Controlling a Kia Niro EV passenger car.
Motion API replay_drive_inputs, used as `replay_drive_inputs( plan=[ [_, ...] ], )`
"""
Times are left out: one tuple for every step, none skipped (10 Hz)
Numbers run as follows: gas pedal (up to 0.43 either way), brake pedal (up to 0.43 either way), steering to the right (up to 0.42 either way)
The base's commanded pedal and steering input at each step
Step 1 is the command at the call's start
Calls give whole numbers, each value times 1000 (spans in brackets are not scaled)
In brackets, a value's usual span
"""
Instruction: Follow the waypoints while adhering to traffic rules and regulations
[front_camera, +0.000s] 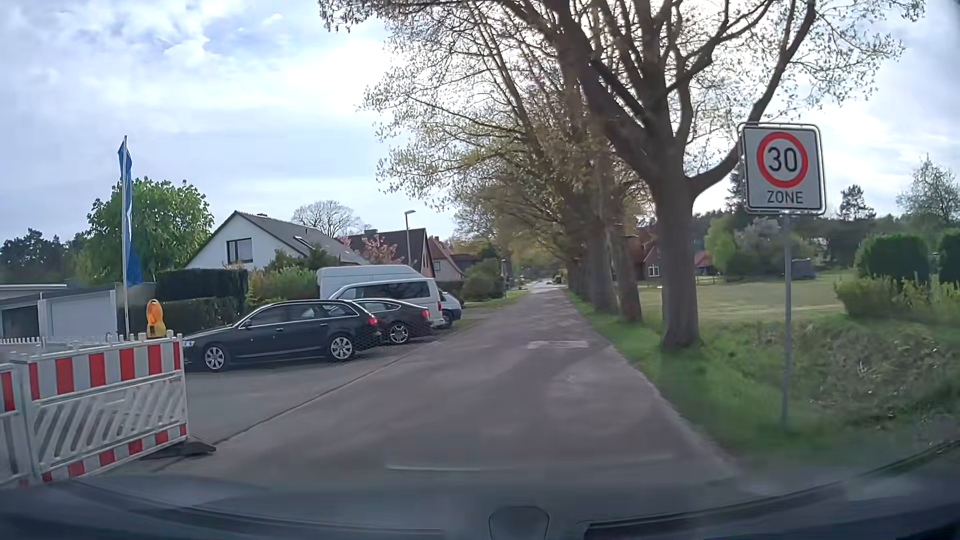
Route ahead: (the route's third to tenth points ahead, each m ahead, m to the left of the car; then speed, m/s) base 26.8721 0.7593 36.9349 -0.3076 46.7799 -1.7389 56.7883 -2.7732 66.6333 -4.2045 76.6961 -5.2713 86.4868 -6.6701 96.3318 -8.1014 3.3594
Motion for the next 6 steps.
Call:
replay_drive_inputs(
  plan=[
    [79, 0, 44],
    [79, 0, 45],
    [79, 0, 48],
    [79, 0, 53],
    [79, 0, 56],
    [67, 0, 57]
  ],
)
